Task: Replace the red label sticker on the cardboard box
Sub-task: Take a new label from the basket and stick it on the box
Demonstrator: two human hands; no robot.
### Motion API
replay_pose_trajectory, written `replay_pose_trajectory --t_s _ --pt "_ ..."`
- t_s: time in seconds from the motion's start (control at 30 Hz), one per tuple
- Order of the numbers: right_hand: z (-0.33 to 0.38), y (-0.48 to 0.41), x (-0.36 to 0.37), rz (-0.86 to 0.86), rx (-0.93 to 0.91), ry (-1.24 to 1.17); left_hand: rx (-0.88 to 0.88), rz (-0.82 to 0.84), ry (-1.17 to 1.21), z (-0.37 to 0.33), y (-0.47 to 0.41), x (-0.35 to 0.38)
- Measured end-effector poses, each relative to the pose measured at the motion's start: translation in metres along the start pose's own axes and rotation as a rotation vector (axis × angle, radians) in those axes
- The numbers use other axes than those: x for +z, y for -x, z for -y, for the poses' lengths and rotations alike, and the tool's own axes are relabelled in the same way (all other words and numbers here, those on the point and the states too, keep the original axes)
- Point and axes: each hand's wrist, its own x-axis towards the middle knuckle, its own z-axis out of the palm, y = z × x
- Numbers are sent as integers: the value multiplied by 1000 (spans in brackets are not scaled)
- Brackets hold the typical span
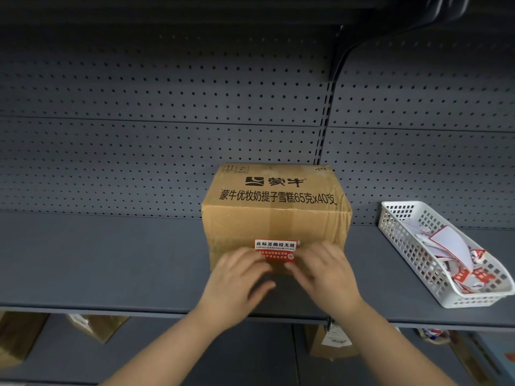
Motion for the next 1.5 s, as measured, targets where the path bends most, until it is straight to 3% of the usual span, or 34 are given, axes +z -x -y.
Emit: replay_pose_trajectory --t_s 0.1,0.2,0.3,0.57,0.87,1.17,1.3,1.5 --pt "0 11 9 189 -209 231 122 187 -229 -2 7 9" --pt "-6 15 15 396 -200 374 65 346 -361 10 5 10" --pt "-17 18 17 498 -189 450 55 439 -383 24 3 11" --pt "-44 28 -9 498 -147 514 30 492 -417 39 16 -8" --pt "-6 16 19 557 -194 475 81 492 -432 1 -2 12" --pt "-43 25 -10 570 -183 510 57 572 -444 38 15 -7" --pt "-30 30 -6 537 -184 489 45 558 -404 27 19 -6" --pt "-4 28 17 617 -206 445 77 551 -404 6 10 12"
